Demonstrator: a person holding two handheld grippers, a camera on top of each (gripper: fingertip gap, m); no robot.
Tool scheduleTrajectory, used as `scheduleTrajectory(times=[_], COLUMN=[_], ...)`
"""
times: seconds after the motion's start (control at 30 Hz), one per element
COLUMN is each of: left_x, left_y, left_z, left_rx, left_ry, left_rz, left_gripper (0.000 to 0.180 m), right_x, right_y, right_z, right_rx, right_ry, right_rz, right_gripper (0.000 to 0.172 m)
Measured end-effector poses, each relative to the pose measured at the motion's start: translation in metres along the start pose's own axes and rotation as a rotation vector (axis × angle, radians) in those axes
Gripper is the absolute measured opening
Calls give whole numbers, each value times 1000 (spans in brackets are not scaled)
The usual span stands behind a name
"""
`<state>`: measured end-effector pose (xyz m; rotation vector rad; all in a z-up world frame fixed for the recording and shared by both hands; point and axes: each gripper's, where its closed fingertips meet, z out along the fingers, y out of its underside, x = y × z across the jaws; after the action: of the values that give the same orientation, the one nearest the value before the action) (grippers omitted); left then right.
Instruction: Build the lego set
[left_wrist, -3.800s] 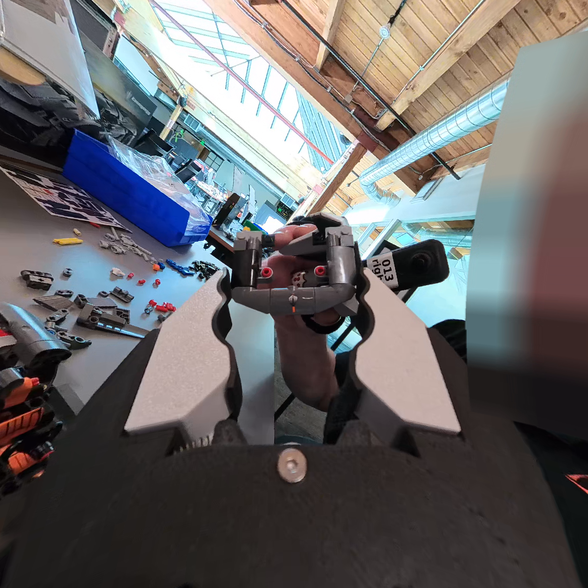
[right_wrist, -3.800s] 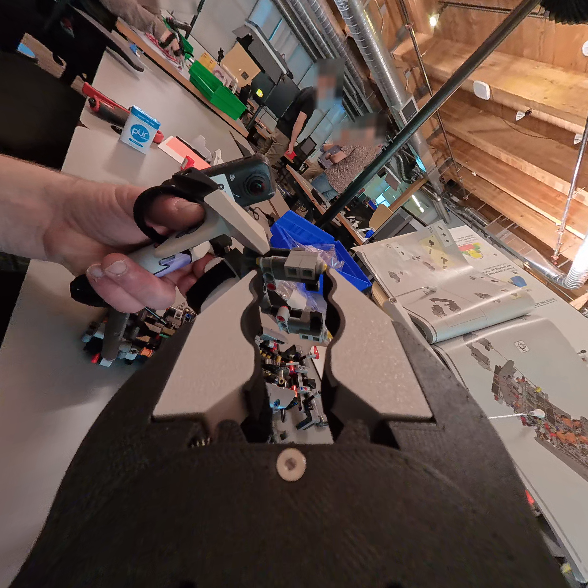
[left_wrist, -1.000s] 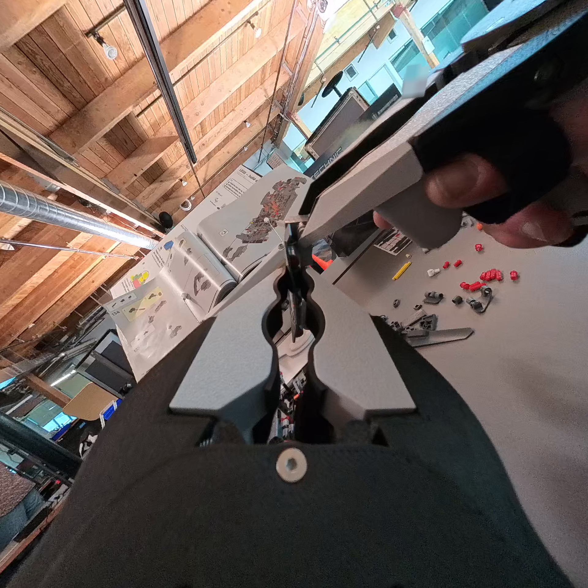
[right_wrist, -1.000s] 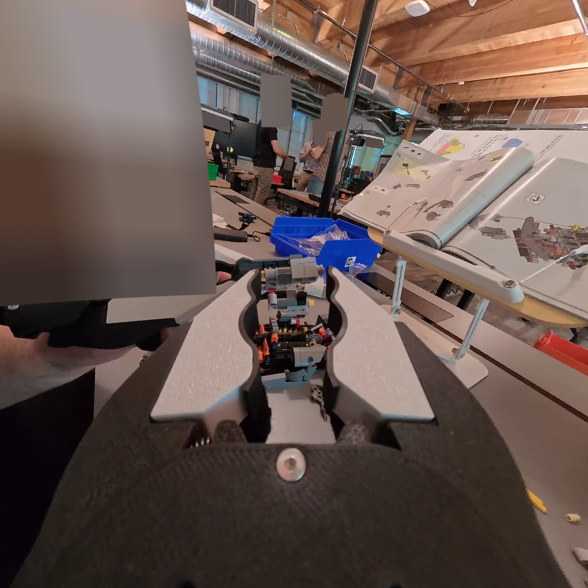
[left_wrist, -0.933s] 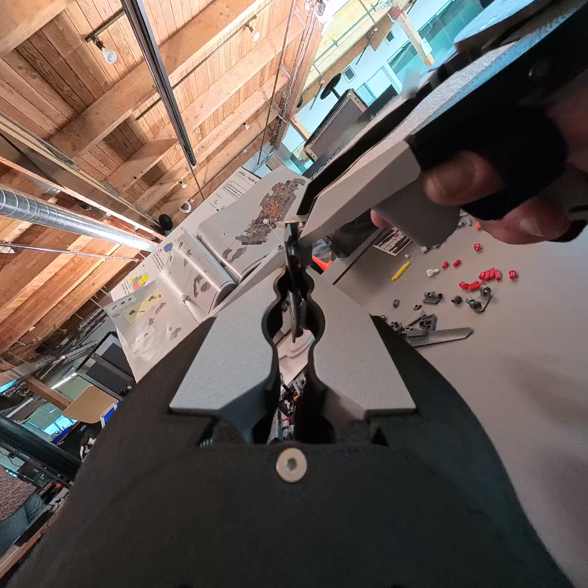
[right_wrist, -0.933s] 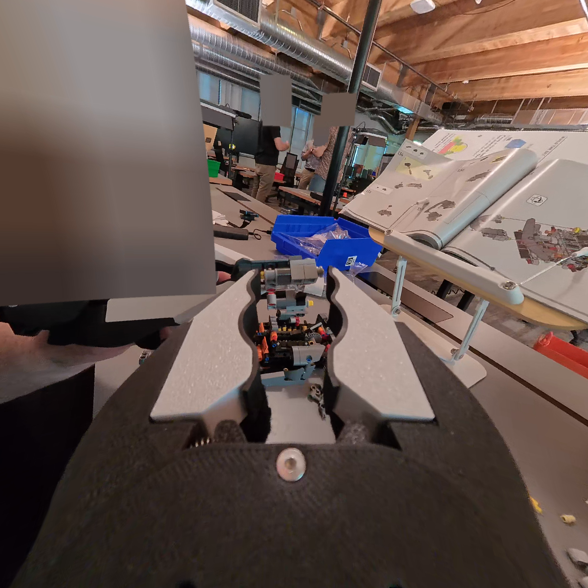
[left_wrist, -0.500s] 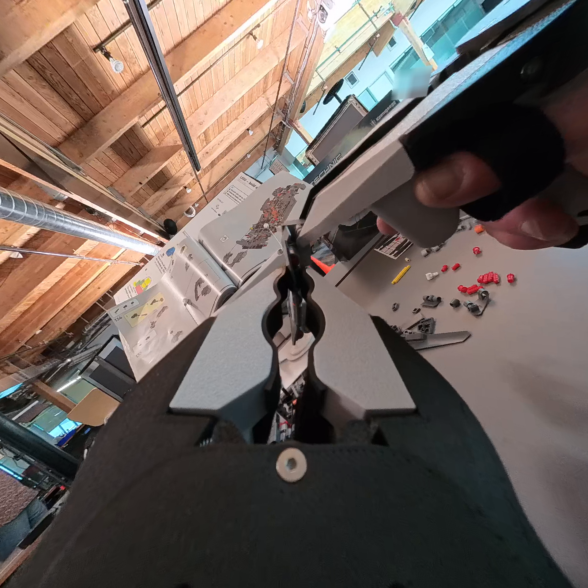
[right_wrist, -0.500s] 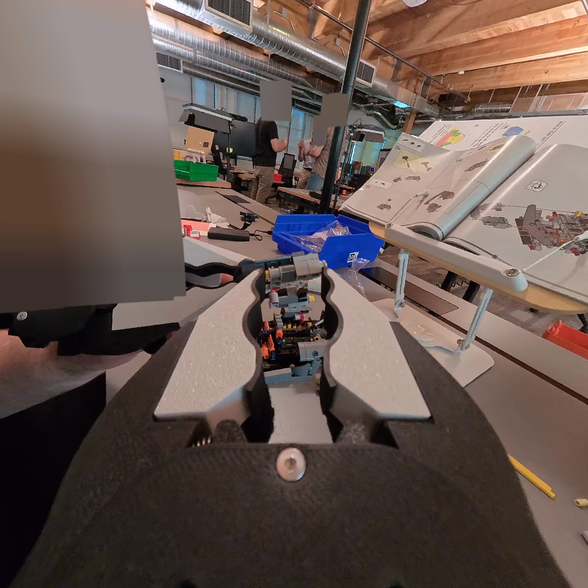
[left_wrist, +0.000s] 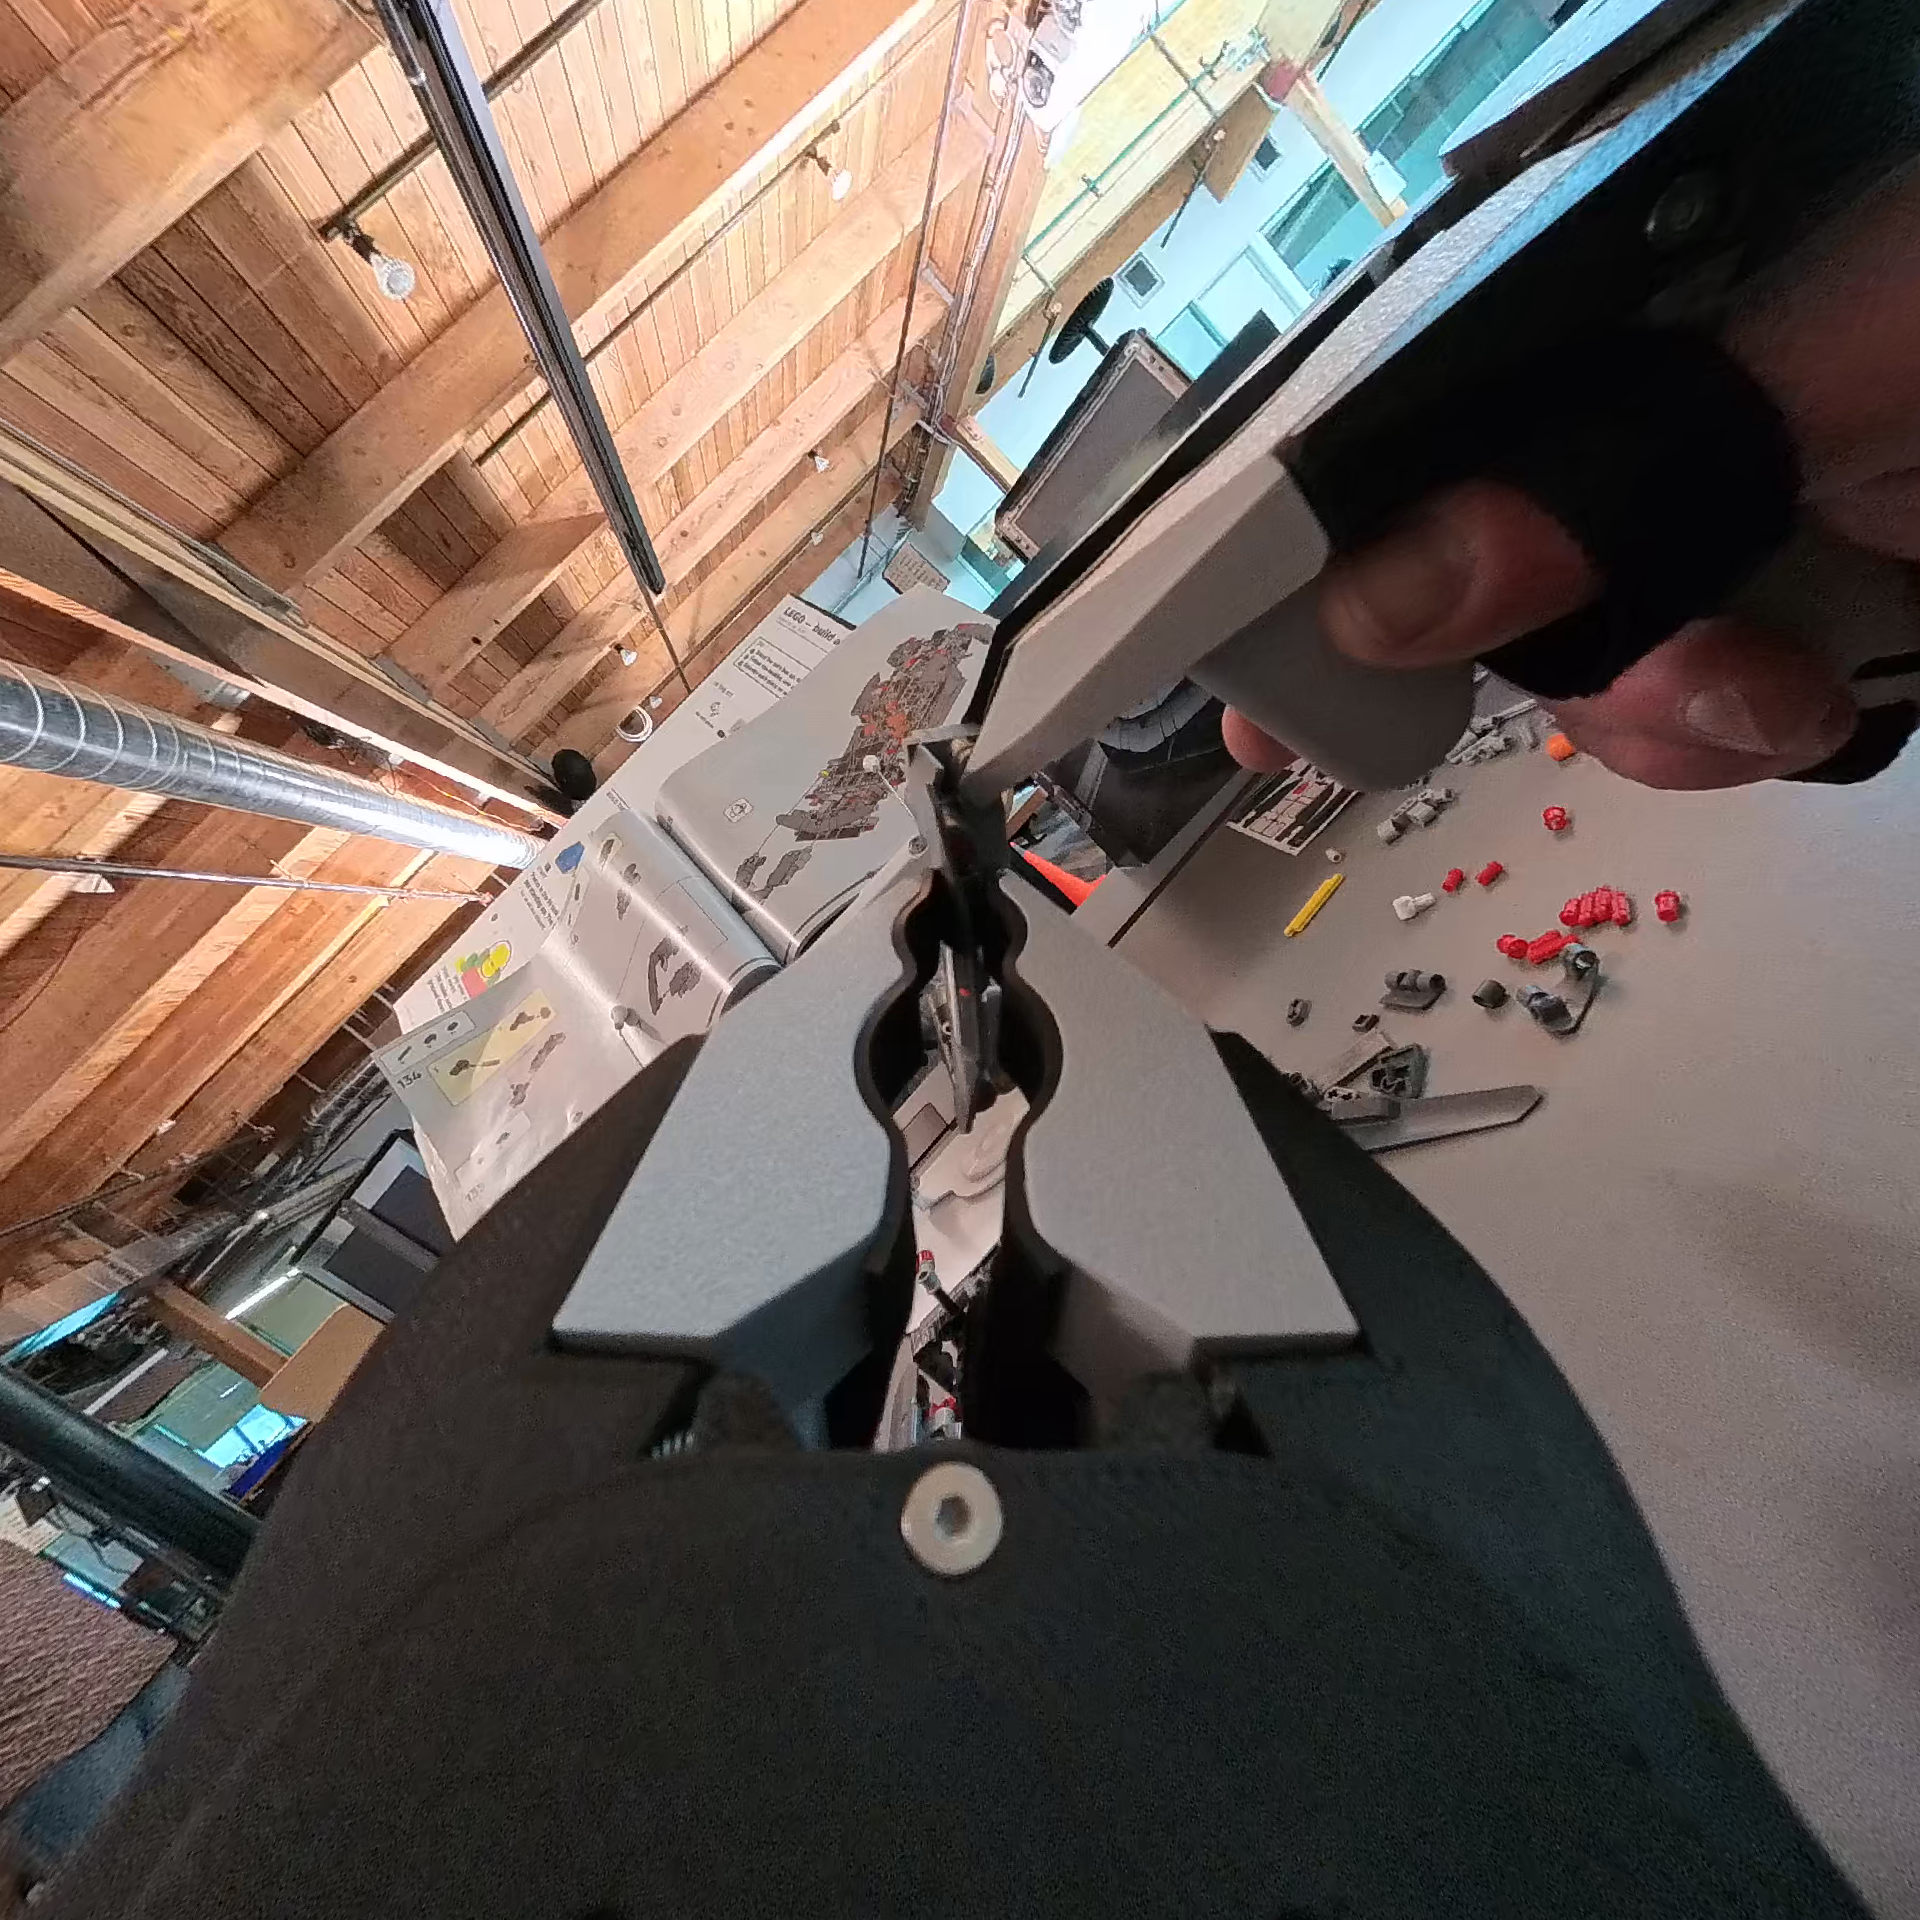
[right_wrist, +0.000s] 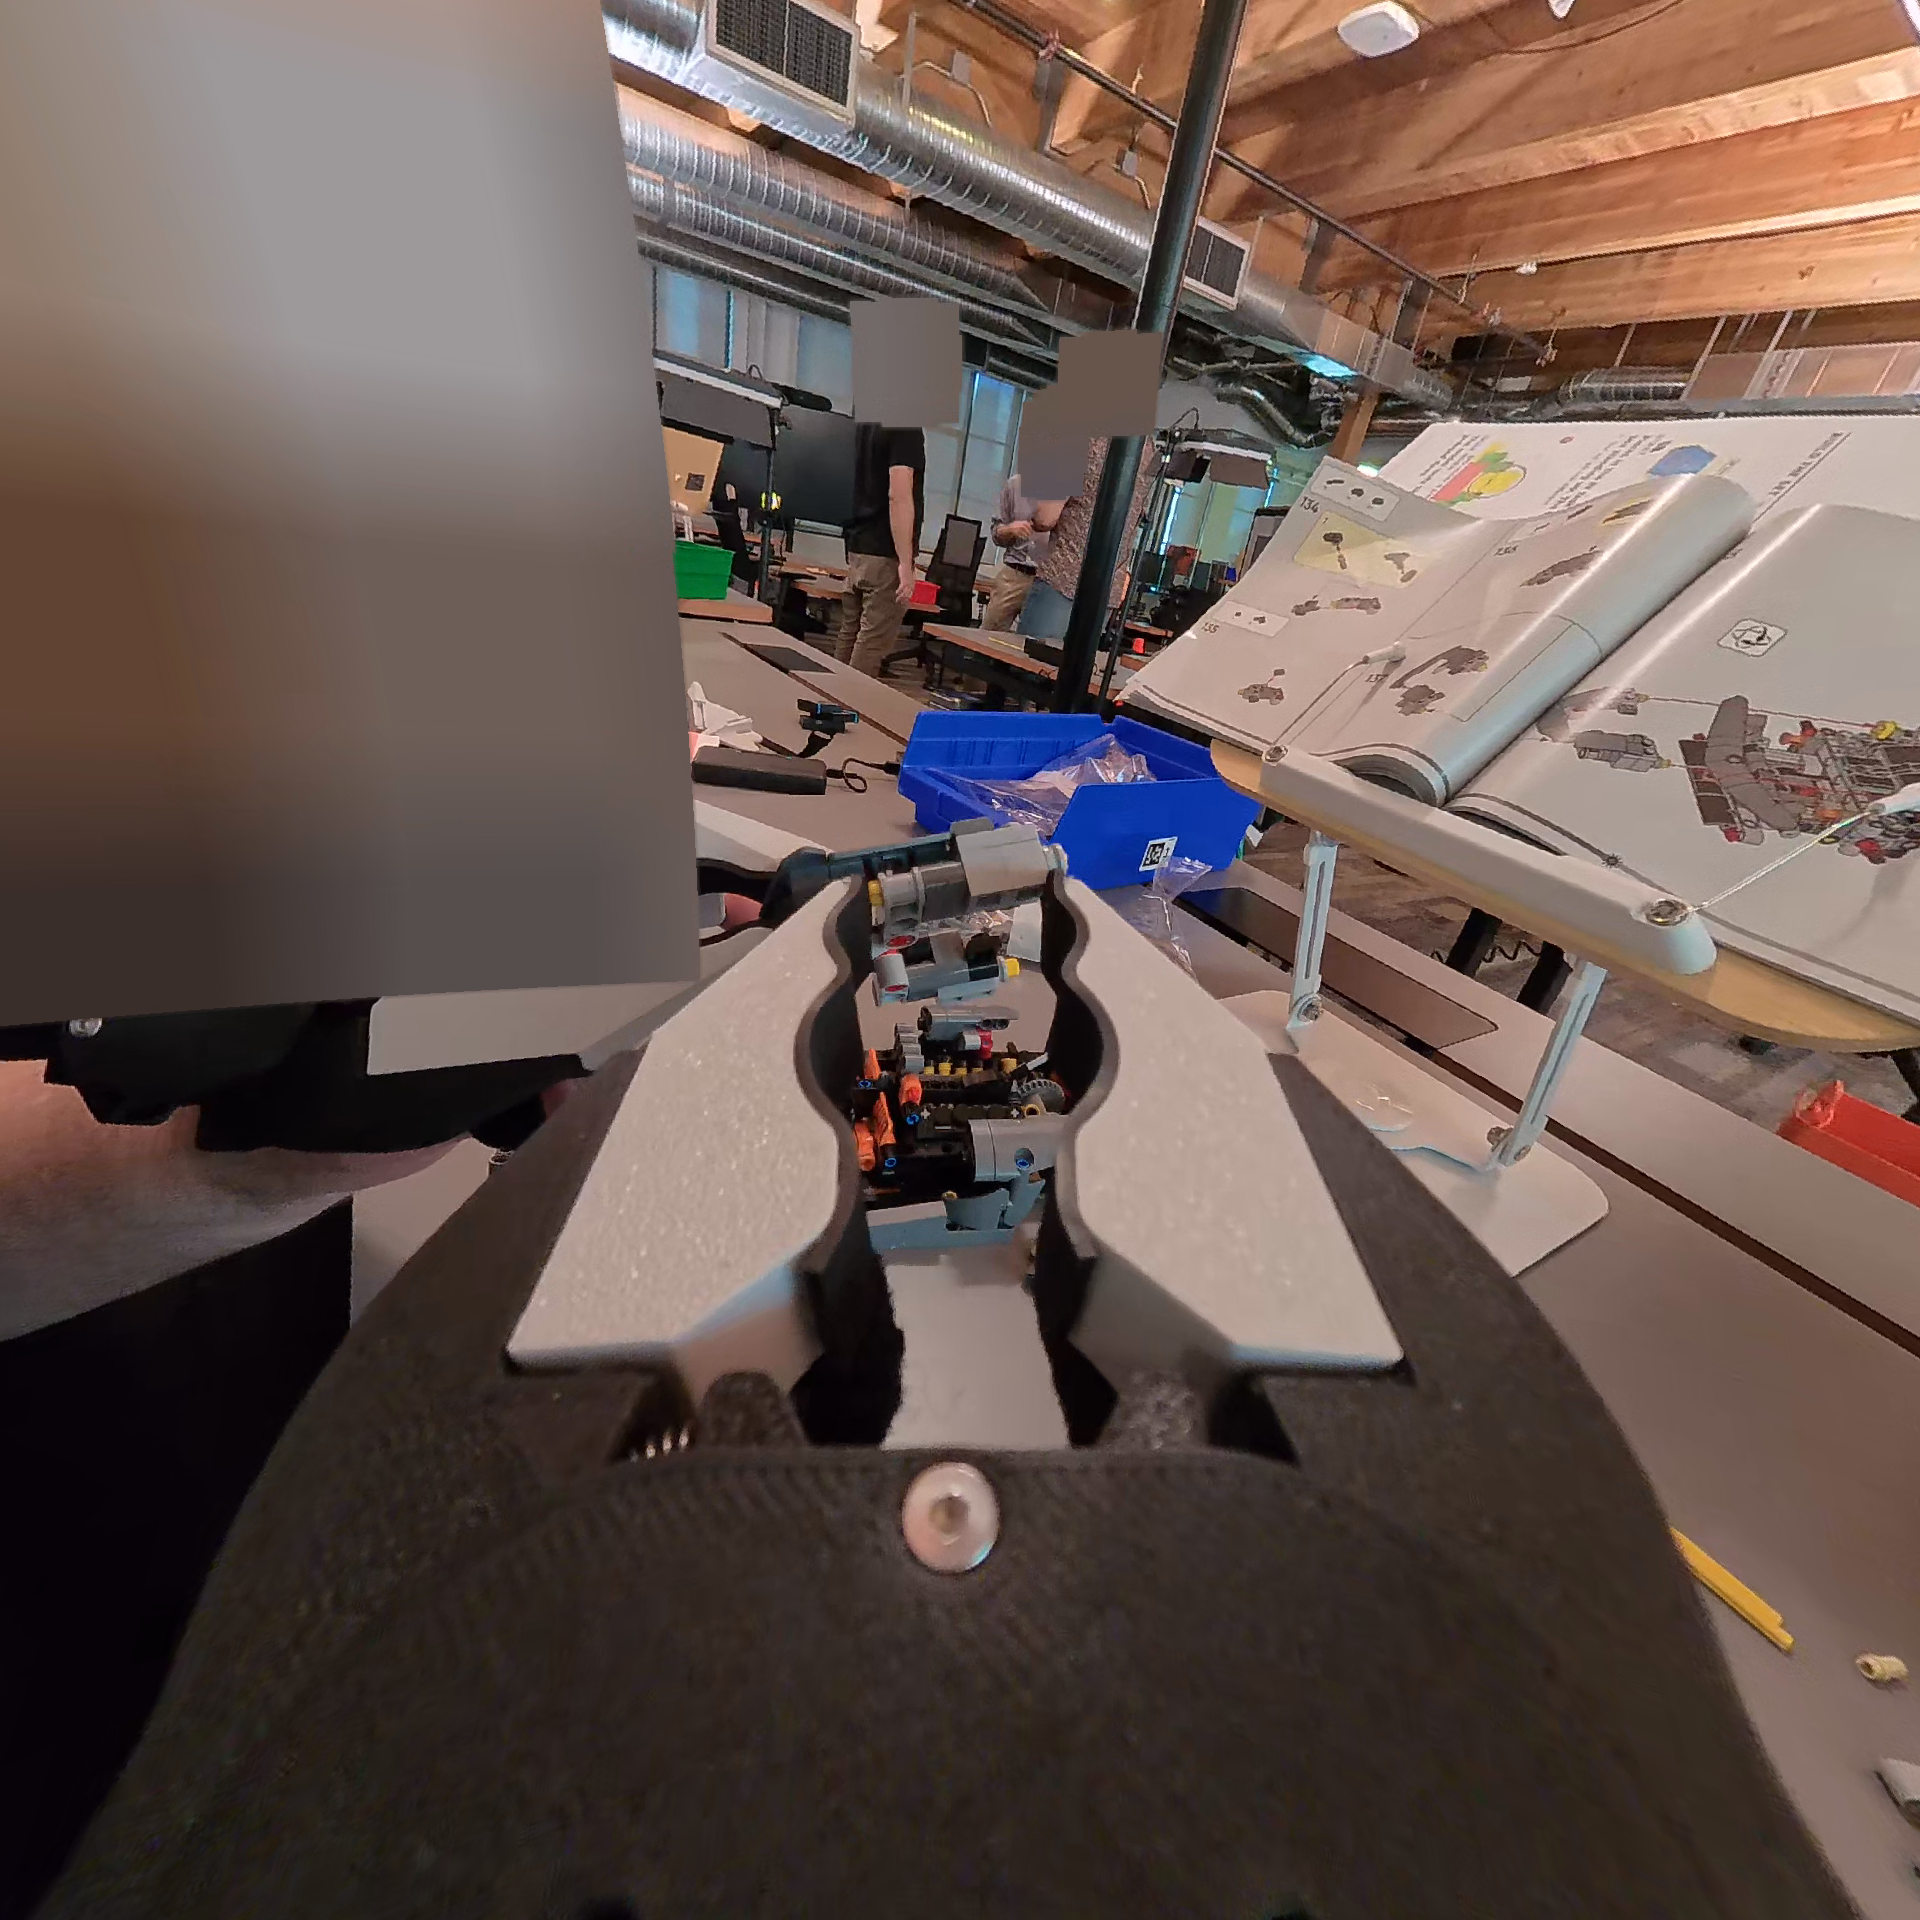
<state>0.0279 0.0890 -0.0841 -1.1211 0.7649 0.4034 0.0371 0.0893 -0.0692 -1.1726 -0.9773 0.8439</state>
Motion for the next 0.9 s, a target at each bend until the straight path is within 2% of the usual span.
scheduleTrajectory(times=[0.03, 0.07, 0.27, 0.37, 0.43, 0.5, 0.57, 0.67, 0.73, 0.83, 0.9], left_x=[0, 1, 3, 7, 18, 21, 33, 48, 64, 78, 87], left_y=[-1, -3, -3, -1, 4, 0, -4, -3, -2, 0, 6], left_z=[0, 0, 2, 3, 7, 6, 6, 7, 7, 2, -3], left_rx=[2, 16, 17, 6, -38, -16, 4, -11, -46, -114, -192], left_ry=[1, 2, 21, 77, 166, 185, 274, 360, 492, 712, 869], left_rz=[3, 5, 0, -59, -73, -72, -100, -91, -174, -351, -417], left_gripper=[4, 5, 4, 4, 4, 4, 4, 5, 5, 5, 5], right_x=[0, -4, 1, 9, 11, 18, 24, 21, 12, 13, 4], right_y=[0, 0, 1, 7, 15, 24, 32, 44, 47, 59, 64], right_z=[0, -1, -5, -16, -25, -35, -44, -50, -53, -57, -61], right_rx=[3, 10, 0, -52, -105, -141, -159, -200, -219, -299, -302], right_ry=[-2, -15, 5, 10, -1, 22, 25, -10, -21, 35, 9], right_rz=[-2, -14, -49, -67, -64, -44, 6, 39, -85, -367, -523], right_gripper=[23, 0, 0, 20, 22, 21, 27, 47, 51, 44, 33])
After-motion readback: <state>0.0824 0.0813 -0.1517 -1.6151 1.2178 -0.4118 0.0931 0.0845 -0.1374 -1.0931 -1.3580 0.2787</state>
